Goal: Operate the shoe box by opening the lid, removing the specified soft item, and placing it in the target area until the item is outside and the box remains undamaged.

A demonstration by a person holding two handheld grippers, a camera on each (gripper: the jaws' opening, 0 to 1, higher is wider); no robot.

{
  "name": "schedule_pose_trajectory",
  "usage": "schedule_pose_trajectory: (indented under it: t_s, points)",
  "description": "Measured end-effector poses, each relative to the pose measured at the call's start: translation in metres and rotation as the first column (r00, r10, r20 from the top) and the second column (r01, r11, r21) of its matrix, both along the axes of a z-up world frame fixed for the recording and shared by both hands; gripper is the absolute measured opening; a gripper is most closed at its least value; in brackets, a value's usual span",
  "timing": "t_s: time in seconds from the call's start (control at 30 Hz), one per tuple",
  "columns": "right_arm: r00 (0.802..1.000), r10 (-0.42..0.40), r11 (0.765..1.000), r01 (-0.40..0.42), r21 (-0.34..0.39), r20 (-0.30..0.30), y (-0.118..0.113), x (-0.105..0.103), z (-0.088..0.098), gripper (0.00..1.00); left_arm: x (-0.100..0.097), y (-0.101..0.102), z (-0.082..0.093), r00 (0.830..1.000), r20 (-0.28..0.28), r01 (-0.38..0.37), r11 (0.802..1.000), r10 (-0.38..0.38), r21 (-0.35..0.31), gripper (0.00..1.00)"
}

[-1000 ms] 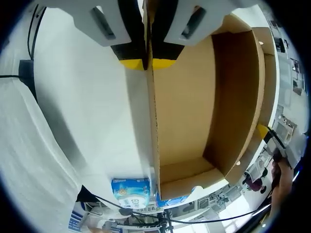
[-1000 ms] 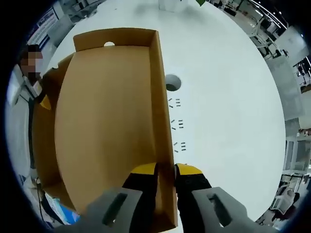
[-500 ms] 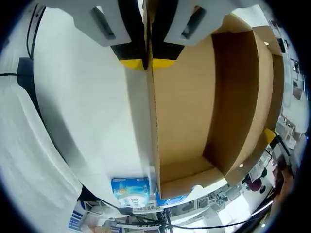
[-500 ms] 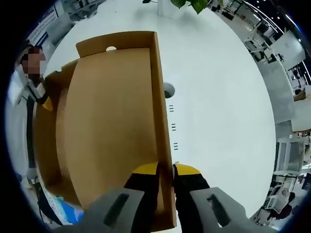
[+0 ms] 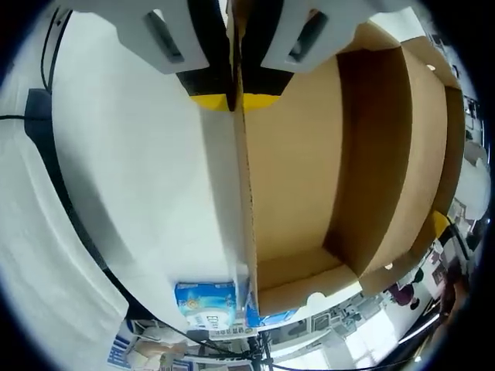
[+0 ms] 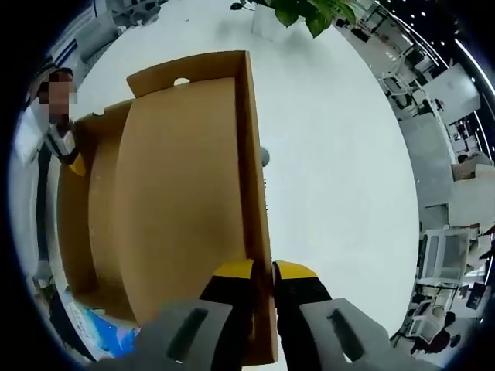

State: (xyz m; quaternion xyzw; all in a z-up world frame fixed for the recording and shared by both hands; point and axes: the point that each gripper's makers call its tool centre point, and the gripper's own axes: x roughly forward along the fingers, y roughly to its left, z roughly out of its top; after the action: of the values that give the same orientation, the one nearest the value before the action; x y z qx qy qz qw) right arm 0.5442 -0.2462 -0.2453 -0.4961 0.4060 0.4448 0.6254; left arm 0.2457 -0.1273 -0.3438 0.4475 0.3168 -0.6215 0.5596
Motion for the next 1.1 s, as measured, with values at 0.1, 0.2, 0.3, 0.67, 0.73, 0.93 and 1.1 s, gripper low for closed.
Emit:
schedule_pose_trajectory:
  t_s: [0.1, 0.2, 0.3, 0.67, 0.73, 0.93, 1.1]
  points:
    - [0.999, -0.032, 0.999, 0.032, 0.007, 0.014, 0.001, -0.002, 0.007, 0.06, 0.0, 0.001, -0.001, 1.0, -0.001, -0.003, 1.0, 0.003, -0.003, 0.01]
    - [0.999, -0.011, 1.0, 0.011, 0.007, 0.031, 0.002, -0.002, 0.011, 0.05, 0.0, 0.001, -0.001, 1.0, 0.002, 0.001, 1.0, -0.001, -0.001, 0.01]
    - [0.999, -0.011, 1.0, 0.011, 0.003, 0.05, 0.004, -0.003, 0.015, 0.05, 0.001, 0.001, -0.001, 1.0, 0.001, -0.002, 1.0, 0.002, -0.003, 0.01]
    - [0.991, 0.002, 1.0, -0.003, 0.012, 0.132, 0.013, -0.011, 0.039, 0.04, 0.002, 0.001, -0.002, 1.0, 0.007, -0.011, 1.0, 0.011, -0.007, 0.01]
    - [0.989, -0.013, 1.0, 0.01, 0.02, 0.144, 0.013, -0.014, 0.044, 0.04, 0.002, 0.001, -0.002, 1.0, 0.006, -0.012, 1.0, 0.012, -0.009, 0.01]
    - [0.981, -0.019, 0.999, 0.013, 0.035, 0.195, 0.014, -0.022, 0.054, 0.03, 0.001, 0.002, -0.002, 1.0, 0.008, -0.012, 1.0, 0.012, -0.009, 0.01]
    - [0.973, -0.003, 0.999, -0.005, 0.034, 0.232, 0.015, -0.03, 0.063, 0.03, 0.0, 0.002, -0.003, 1.0, 0.009, -0.012, 1.0, 0.012, -0.007, 0.01]
